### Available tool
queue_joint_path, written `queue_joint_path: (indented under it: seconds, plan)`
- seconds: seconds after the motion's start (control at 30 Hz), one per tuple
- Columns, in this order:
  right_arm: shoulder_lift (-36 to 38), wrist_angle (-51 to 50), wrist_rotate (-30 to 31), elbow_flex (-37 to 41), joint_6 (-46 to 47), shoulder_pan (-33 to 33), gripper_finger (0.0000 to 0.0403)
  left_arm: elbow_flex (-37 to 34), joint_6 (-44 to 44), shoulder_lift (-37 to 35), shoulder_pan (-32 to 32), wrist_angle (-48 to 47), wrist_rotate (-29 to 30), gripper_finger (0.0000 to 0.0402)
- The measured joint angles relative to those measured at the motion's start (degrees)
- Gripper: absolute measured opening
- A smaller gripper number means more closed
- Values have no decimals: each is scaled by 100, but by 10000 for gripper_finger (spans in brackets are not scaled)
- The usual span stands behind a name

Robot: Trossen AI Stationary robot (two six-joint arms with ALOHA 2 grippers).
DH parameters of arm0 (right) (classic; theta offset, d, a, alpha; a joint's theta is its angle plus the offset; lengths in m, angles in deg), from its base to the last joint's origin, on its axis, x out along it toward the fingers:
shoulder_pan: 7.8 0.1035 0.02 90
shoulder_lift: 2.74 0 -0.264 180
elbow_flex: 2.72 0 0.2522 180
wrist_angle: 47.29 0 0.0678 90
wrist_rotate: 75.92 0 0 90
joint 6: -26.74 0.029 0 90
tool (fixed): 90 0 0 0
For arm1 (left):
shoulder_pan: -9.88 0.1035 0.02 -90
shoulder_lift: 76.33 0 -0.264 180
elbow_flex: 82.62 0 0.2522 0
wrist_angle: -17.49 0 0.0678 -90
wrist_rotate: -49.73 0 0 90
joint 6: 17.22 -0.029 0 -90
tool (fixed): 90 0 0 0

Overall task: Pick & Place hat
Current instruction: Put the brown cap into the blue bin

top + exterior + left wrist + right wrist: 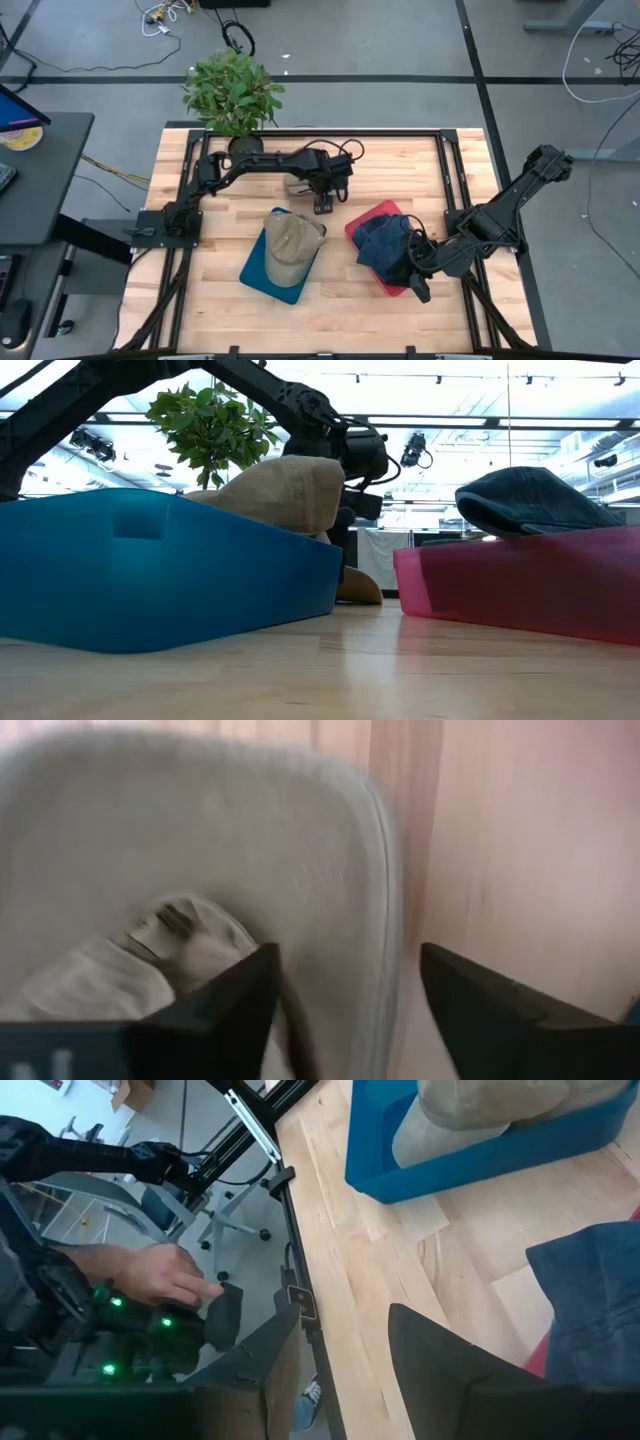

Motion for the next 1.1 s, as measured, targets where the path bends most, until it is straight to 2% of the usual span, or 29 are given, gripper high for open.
queue_joint_path:
  seconds: [0.17, 0.3, 0.33, 0.57, 0.8, 0.93, 1.1]
  plan:
    - [0, 8, 3, 0, -11, 0, 153, -159, 111, 2, -146, -72, 54, 139]
    - [0, 14, 7, 0, -44, 0, 153, 28, 81, -1, -266, -259, 506, 33]
    - [2, 18, 9, 0, -45, 0, 153, 89, 82, -9, -287, -301, 593, 19]
    - [2, 19, 11, 0, -138, 0, 153, 911, -1, 7, -392, -737, 610, 12]
    - [2, 19, 20, 0, -317, 0, 153, 2308, -113, 7, -495, -1686, 626, 12]
    - [4, 19, 20, 0, -452, 0, 153, 3249, 122, 6, -538, -2301, 595, 12]
    - [74, -226, -208, 2, -727, -18, 153, 3040, 966, -645, -561, -2278, -214, 12]
